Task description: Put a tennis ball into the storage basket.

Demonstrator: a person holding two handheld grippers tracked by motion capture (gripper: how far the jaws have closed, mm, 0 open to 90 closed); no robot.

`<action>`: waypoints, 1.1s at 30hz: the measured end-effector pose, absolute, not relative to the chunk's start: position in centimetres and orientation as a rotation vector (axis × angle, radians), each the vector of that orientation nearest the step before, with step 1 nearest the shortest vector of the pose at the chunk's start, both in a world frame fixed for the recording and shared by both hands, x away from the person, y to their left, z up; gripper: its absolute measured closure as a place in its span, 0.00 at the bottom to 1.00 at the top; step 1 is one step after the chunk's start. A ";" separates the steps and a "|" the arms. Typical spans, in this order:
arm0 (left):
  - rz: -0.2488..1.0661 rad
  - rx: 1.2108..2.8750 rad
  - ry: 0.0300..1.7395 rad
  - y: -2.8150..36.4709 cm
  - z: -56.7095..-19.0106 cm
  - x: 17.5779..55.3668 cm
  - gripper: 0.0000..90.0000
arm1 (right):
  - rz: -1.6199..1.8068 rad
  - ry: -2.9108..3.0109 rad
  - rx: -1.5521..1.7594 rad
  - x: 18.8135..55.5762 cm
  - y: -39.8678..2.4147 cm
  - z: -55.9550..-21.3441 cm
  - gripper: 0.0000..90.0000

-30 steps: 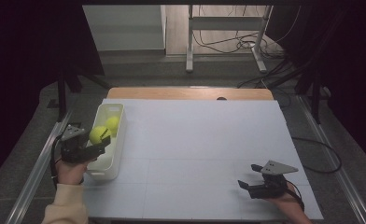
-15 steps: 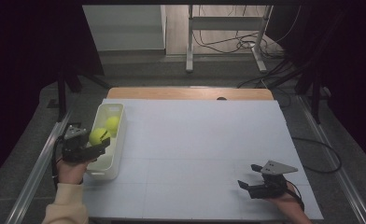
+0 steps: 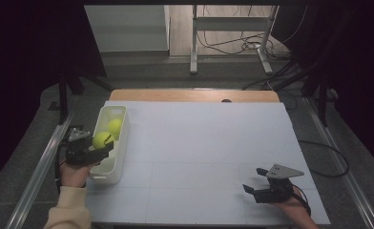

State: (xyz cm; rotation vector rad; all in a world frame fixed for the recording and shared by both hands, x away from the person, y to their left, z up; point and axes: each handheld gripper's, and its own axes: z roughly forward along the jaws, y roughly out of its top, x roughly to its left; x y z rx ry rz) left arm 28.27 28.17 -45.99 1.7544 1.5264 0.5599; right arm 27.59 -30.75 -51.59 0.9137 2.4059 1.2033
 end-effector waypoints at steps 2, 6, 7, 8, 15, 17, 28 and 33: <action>0.563 1.738 1.524 28.3 -45.9 28.2 0.27 | 1.202 2.406 0.914 27.6 -30.7 -51.6 0.18; 0.564 1.728 1.512 28.3 -45.2 28.0 0.17 | 1.203 2.406 0.914 27.6 -30.7 -51.6 0.18; 0.564 1.723 1.509 28.3 -45.1 27.9 0.17 | 1.203 2.406 0.914 27.6 -30.7 -51.6 0.18; 0.563 1.724 1.504 28.2 -45.1 27.9 0.16 | 1.203 2.406 0.912 27.6 -30.7 -51.6 0.18; 0.563 1.705 1.437 27.7 -44.7 27.6 0.17 | 1.205 2.404 0.913 27.6 -30.8 -51.6 0.18; 0.563 1.704 1.422 27.6 -44.6 27.5 0.17 | 1.206 2.404 0.914 27.6 -30.8 -51.5 0.18; 0.530 1.708 1.283 25.4 -44.4 26.2 0.17 | 1.217 2.398 0.912 27.6 -30.8 -51.5 0.18; 0.510 1.712 1.204 23.8 -44.2 25.4 0.17 | 1.212 2.399 0.910 27.5 -30.8 -51.4 0.18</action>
